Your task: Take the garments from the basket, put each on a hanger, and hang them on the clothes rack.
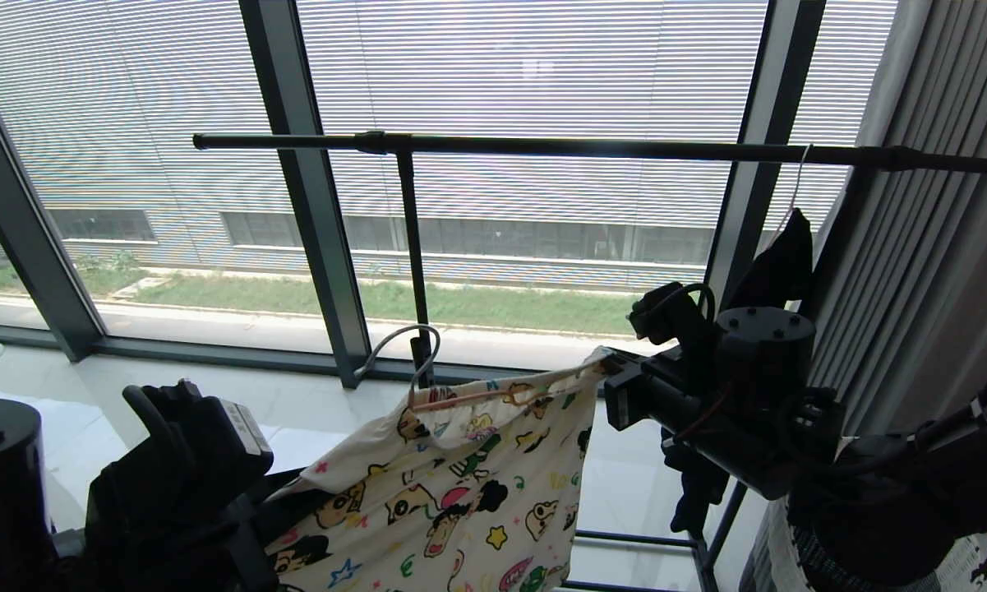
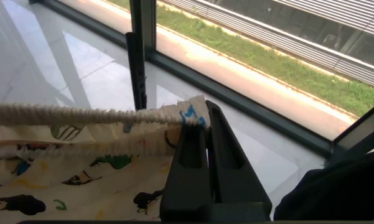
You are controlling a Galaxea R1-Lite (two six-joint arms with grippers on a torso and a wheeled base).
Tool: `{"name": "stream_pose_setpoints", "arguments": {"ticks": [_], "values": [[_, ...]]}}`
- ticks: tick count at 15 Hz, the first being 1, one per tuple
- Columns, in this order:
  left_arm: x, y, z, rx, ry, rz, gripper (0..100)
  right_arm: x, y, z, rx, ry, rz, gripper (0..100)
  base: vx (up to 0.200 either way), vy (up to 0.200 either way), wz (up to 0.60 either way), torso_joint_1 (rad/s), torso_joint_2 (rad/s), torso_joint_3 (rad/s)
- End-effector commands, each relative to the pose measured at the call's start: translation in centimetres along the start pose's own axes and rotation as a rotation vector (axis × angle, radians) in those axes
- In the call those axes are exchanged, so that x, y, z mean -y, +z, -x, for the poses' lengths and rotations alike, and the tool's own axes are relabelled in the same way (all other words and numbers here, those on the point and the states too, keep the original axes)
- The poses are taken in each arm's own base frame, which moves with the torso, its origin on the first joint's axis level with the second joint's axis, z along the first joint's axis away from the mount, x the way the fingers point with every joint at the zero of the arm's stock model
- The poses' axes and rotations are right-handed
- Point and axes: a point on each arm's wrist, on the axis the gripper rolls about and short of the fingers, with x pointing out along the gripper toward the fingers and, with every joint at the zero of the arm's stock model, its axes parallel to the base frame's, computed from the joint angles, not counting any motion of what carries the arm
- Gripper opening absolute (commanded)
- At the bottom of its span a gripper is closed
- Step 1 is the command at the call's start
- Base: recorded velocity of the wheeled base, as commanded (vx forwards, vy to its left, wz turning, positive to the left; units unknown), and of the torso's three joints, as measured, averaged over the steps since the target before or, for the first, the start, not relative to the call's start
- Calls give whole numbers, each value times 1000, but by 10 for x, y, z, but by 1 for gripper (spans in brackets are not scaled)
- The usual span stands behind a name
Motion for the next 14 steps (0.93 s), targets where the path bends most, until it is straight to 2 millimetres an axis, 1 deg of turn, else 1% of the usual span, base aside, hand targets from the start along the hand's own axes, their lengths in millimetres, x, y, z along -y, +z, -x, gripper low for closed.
{"name": "stream_pose_setpoints", "arguments": {"ticks": [1, 2, 5, 6, 7, 8, 10, 12, 13, 14], "values": [[-11, -8, -26, -70, 64, 24, 0, -1, 24, 21, 51, 26, -6, 0, 0, 0, 0, 0, 0, 0], [-15, -9, -30, -89, 113, 30, 0, -4, 30, 28, 62, 38, -5, 100, 0, 0, 0, 0, 0, 0], [-17, -10, -31, -106, 136, 38, 0, -19, 34, 46, 61, 97, 14, 100, 0, 0, 0, 0, 0, 0], [-16, -8, -31, -88, 136, 37, 0, -23, 29, 52, 48, 121, 50, 100, 0, 0, 0, 0, 0, 0], [-15, -5, -31, -60, 131, 29, 0, -23, 25, 56, 36, 159, 97, 100, 0, 0, 0, 0, 0, 0], [-12, -1, -29, -31, 109, 20, 0, -20, 21, 56, 29, 199, 148, 100, 0, 0, 0, 0, 0, 0], [-4, 6, -23, 48, 17, -6, 0, -7, 18, 54, -27, 274, 294, 100, 0, 0, 0, 0, 0, 0], [7, 11, -22, 89, -62, -35, 0, 4, 28, 52, -69, 365, 409, 100, 0, 0, 0, 0, 0, 0], [12, 12, -22, 94, -85, -44, 0, 5, 32, 50, -81, 386, 443, 100, 0, 0, 0, 0, 0, 0], [23, 13, -24, 98, -143, -67, 0, 4, 36, 49, -118, 437, 498, 100, 0, 0, 0, 0, 0, 0]]}}
